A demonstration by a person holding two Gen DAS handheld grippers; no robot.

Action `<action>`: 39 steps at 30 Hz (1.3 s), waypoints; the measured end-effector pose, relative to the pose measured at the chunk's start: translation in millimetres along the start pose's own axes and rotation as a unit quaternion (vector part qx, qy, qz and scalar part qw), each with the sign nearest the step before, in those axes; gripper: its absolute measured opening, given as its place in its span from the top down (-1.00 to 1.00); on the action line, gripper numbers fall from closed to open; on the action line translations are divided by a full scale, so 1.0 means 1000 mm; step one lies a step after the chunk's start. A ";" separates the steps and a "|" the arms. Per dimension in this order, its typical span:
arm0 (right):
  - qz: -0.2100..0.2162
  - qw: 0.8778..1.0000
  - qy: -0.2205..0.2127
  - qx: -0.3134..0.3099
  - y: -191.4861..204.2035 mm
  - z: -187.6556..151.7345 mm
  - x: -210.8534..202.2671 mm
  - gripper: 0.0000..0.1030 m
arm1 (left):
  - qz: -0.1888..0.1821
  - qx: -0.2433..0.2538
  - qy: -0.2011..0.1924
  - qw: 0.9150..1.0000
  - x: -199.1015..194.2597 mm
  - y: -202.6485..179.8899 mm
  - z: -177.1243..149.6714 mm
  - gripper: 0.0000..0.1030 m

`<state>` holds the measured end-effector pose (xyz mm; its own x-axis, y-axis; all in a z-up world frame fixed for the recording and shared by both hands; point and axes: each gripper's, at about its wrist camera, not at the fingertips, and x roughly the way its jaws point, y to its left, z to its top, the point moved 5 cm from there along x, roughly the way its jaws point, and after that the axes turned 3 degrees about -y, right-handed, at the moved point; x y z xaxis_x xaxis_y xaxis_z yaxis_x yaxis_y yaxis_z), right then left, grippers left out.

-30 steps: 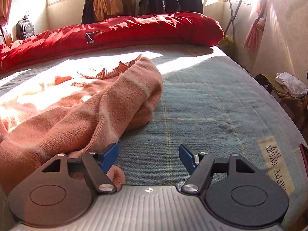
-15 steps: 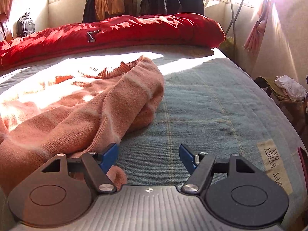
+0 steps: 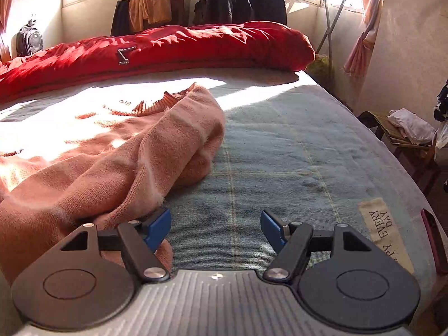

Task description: Fold clothes

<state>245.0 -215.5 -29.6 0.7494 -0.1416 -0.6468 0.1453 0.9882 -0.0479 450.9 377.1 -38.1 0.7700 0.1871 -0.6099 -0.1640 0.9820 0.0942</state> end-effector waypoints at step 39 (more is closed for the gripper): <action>0.015 1.000 0.013 -0.012 0.007 0.002 0.013 -0.50 | -0.042 -0.202 0.039 0.978 -0.009 0.095 -0.082 0.07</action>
